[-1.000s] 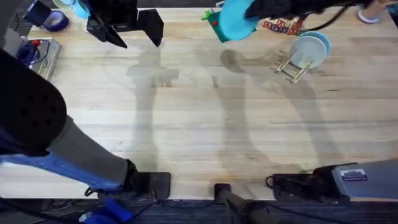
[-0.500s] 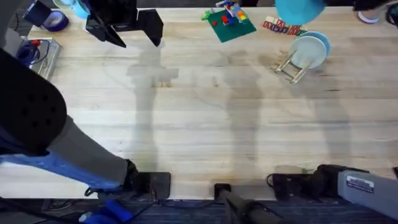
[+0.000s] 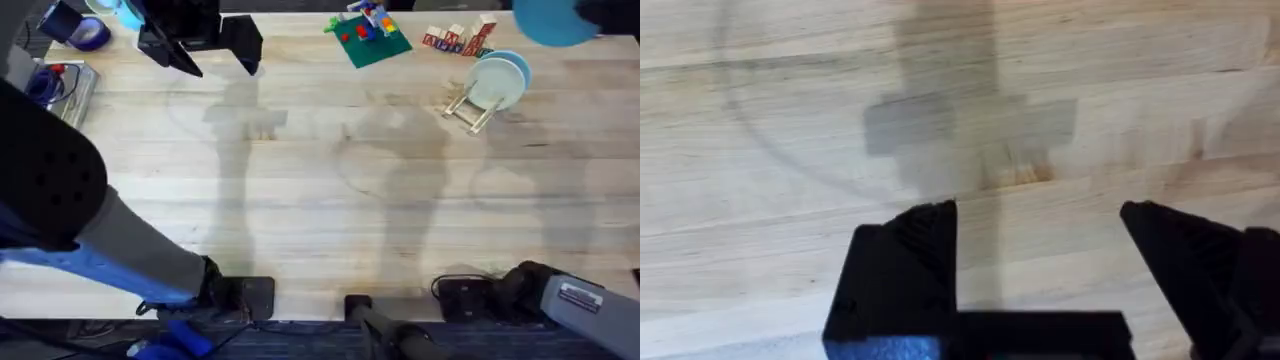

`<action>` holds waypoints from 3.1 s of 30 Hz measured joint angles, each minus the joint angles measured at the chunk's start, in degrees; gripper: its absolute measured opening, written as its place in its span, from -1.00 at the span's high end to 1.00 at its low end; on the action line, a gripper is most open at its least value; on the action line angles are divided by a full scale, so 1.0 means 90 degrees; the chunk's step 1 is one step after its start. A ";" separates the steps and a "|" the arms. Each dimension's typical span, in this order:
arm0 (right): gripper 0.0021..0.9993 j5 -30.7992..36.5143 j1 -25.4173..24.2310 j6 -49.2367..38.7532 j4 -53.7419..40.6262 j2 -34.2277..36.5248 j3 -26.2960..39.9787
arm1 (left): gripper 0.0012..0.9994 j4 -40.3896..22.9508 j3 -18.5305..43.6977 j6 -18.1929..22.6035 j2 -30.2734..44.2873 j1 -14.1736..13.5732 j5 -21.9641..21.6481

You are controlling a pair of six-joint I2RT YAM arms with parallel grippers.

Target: Pick up the plates from the table one by one and place each into a slot on the dish rack.

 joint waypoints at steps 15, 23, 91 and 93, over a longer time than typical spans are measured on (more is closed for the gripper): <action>0.94 0.0090 -0.0568 -0.1922 -0.0420 0.0300 0.0000 | -0.99 -0.0002 0.0000 0.0000 0.0000 0.0000 -0.0001; 0.94 0.0146 -0.0568 -0.2205 -0.0400 0.0990 0.0000 | -0.99 0.0000 0.0000 0.0000 -0.0001 0.0000 0.0000; 0.94 0.0194 -0.0153 -0.1795 0.0021 0.2649 0.0000 | -0.99 -0.0002 0.0000 0.0000 -0.0001 0.0000 0.0000; 0.94 0.0194 -0.0153 -0.1795 0.0023 0.2681 0.0001 | -0.99 0.0000 0.0000 0.0000 0.0001 0.0000 -0.0001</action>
